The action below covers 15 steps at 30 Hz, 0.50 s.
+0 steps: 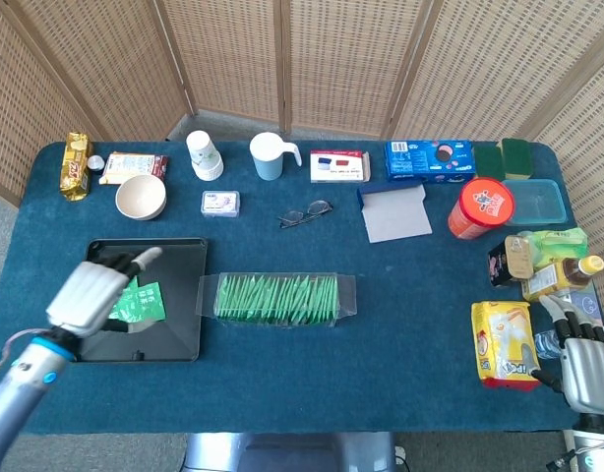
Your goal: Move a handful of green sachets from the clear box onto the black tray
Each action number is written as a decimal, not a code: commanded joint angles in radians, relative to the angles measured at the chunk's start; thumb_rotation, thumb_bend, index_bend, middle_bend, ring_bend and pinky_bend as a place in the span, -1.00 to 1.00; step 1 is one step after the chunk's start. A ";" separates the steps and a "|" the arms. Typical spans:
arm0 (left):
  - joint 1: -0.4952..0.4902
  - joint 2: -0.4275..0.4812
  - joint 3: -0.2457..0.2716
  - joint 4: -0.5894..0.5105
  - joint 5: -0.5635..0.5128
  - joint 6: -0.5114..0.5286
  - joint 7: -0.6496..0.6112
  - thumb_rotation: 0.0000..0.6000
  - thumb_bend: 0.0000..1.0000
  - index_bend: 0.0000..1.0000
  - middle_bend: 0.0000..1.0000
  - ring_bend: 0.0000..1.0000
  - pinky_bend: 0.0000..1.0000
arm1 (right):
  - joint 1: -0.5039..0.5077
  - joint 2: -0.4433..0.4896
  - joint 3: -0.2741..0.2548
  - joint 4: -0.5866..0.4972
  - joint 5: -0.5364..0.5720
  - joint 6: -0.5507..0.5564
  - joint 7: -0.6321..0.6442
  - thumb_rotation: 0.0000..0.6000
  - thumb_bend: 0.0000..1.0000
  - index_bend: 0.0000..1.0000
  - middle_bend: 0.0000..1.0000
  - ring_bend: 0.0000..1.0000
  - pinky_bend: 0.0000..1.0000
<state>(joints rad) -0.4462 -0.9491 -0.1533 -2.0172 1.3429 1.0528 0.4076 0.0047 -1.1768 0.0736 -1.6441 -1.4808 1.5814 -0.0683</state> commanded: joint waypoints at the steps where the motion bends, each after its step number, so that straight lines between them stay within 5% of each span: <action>1: -0.068 -0.065 -0.029 0.002 -0.056 -0.059 0.041 0.30 -0.76 -0.83 -0.63 -0.51 -0.19 | -0.003 -0.001 0.002 -0.001 0.000 0.005 0.002 0.69 -0.22 -0.70 -0.59 -0.66 -0.57; 6: -0.154 -0.156 -0.037 0.016 -0.123 -0.113 0.136 0.53 -0.76 -0.84 -0.65 -0.52 -0.19 | -0.010 0.001 0.006 0.006 0.006 0.014 0.014 0.69 -0.22 -0.70 -0.59 -0.66 -0.57; 11: -0.211 -0.241 -0.033 0.034 -0.186 -0.118 0.224 0.96 -0.76 -0.86 -0.65 -0.52 -0.19 | -0.014 0.003 0.009 0.014 0.010 0.015 0.030 0.69 -0.22 -0.70 -0.59 -0.66 -0.57; 15: -0.252 -0.312 -0.024 0.058 -0.220 -0.093 0.323 1.00 -0.76 -0.89 -0.69 -0.55 -0.20 | -0.017 0.003 0.011 0.022 0.012 0.017 0.047 0.69 -0.22 -0.70 -0.59 -0.66 -0.57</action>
<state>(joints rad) -0.6706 -1.2219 -0.1835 -1.9760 1.1471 0.9456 0.6795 -0.0120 -1.1741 0.0839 -1.6229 -1.4694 1.5979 -0.0229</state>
